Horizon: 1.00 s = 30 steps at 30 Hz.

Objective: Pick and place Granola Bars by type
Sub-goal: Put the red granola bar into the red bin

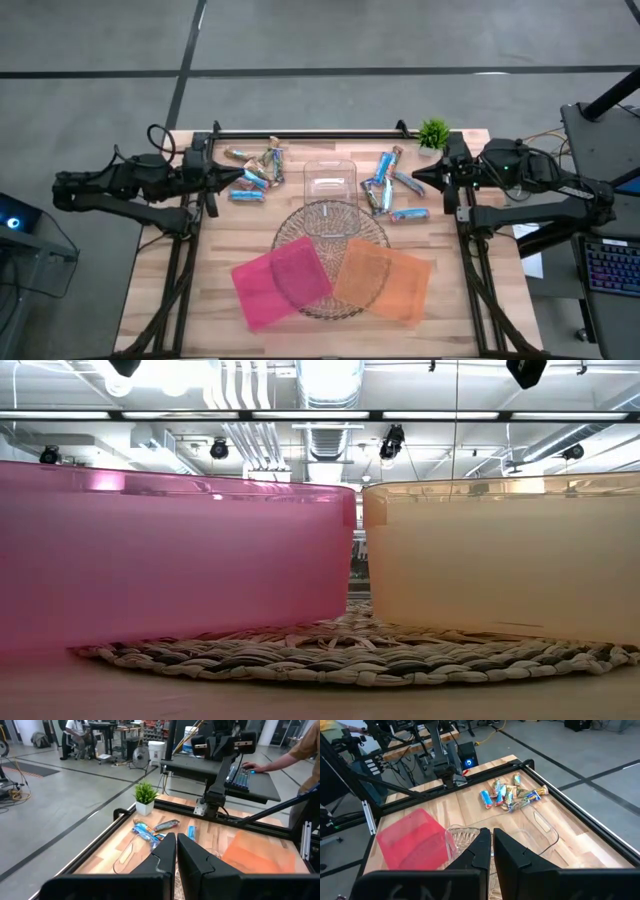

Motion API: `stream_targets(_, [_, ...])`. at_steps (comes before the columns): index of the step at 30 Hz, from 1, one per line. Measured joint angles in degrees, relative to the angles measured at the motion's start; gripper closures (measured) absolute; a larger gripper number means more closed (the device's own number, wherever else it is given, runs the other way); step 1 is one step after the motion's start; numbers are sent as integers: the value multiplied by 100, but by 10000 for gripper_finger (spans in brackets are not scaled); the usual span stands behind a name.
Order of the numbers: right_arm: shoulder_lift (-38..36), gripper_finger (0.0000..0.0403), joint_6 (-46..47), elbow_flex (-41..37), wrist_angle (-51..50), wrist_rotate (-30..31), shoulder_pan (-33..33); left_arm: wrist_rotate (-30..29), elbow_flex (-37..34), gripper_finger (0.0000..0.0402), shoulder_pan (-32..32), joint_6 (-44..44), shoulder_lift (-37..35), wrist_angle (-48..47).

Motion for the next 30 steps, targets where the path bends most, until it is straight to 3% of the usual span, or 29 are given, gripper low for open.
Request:
stream_targets(11, [554,390,-13,224,-143,0,0,2,133,401,9,4,483,9])
stream_targets(21, [1426,390,-406,1648,-2133,63,-2,17,399,401,278,252,638,-169])
stream_targets(30, [1631,390,-513,2086,-2659,216,-4,250,933,401,593,683,716,-475])
